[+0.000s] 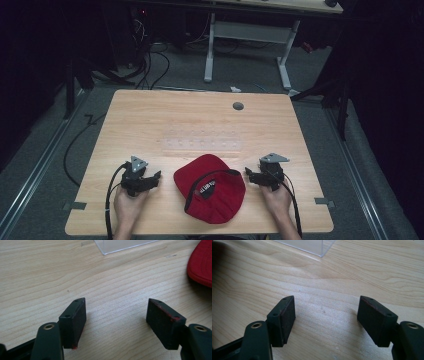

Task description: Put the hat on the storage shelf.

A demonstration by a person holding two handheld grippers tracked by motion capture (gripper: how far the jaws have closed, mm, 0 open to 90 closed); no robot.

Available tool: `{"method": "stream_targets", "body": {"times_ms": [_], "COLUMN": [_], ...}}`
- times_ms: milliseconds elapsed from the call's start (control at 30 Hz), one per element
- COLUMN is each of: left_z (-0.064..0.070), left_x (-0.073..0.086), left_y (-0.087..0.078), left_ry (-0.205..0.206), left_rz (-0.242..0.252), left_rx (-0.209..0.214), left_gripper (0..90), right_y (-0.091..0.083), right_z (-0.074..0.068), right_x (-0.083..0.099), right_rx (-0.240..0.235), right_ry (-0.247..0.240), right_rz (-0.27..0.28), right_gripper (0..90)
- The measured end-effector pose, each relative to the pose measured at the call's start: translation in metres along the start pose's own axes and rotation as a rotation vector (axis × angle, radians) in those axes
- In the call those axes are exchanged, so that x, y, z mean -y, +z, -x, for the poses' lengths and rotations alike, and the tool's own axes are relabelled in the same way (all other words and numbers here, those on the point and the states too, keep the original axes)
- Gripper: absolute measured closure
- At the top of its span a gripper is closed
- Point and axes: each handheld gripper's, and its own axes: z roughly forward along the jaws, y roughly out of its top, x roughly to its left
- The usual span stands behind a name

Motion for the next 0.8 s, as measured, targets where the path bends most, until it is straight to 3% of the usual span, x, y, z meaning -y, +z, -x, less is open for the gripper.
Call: {"method": "stream_targets", "body": {"times_ms": [800], "left_z": [0.0003], "left_x": [0.0005], "left_y": [0.0005], "left_ry": [0.004], "left_rz": [-0.004], "left_rx": [-0.002], "left_gripper": [27.6], "right_y": [-0.0003], "right_z": [0.0004], "right_x": [-0.0002], "right_rx": [0.000], "right_ry": [-0.001], "right_rz": [-0.004], "right_gripper": [31.5]}}
